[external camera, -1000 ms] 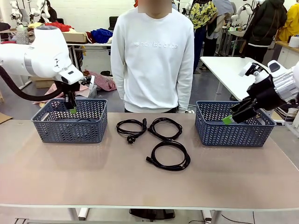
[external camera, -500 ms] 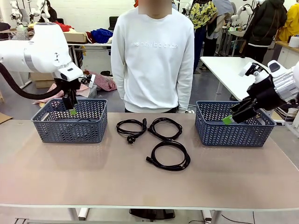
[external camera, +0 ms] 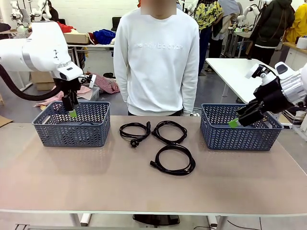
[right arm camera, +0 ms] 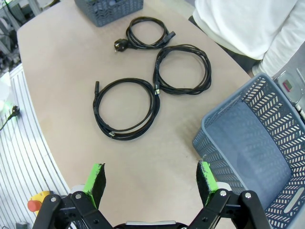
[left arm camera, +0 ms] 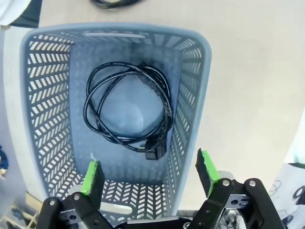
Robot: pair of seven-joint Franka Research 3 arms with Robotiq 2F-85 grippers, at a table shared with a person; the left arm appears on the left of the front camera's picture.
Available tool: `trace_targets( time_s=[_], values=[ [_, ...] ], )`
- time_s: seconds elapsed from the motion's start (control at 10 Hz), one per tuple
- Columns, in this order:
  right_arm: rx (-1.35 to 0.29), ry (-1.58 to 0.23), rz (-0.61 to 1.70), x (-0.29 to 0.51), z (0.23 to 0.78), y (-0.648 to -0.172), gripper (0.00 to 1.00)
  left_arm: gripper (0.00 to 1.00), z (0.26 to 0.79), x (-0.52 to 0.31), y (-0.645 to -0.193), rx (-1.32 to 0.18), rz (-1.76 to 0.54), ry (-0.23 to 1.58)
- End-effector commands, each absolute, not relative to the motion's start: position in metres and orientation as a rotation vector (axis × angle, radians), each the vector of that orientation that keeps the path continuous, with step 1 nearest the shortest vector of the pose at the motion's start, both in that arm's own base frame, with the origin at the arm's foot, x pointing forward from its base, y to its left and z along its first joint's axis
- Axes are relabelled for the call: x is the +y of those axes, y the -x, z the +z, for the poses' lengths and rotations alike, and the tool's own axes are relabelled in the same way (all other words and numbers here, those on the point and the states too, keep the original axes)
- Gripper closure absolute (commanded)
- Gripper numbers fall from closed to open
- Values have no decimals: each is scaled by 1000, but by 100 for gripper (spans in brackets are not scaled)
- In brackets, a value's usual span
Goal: Organize the cables according to human instructions.
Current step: Pick up a bundle of cables and place it in the basket indicated by the human.
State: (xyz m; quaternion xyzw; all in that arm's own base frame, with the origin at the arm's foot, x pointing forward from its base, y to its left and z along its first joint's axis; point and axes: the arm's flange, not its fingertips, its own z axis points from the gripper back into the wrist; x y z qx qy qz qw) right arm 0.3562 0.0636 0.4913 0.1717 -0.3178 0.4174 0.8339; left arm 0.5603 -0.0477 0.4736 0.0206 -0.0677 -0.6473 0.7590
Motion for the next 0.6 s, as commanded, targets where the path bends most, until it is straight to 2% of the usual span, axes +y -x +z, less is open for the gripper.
trace_targets(
  time_s=[0.0, 0.1, 0.2, 0.5],
  values=[
    [-684, -378, 895, 63, 490, -358, 0, 0, 476, -45, -564, -178, -1419, 16],
    [-684, -378, 895, 63, 490, -358, 0, 0, 475, -44, -563, -177, -1400, 56],
    [-684, -378, 895, 63, 490, -358, 0, 0, 473, -48, -560, -154, -1404, -34],
    [-684, -378, 895, 63, 490, -358, 0, 0, 473, -48, -560, -154, -1404, -34]
  ],
)
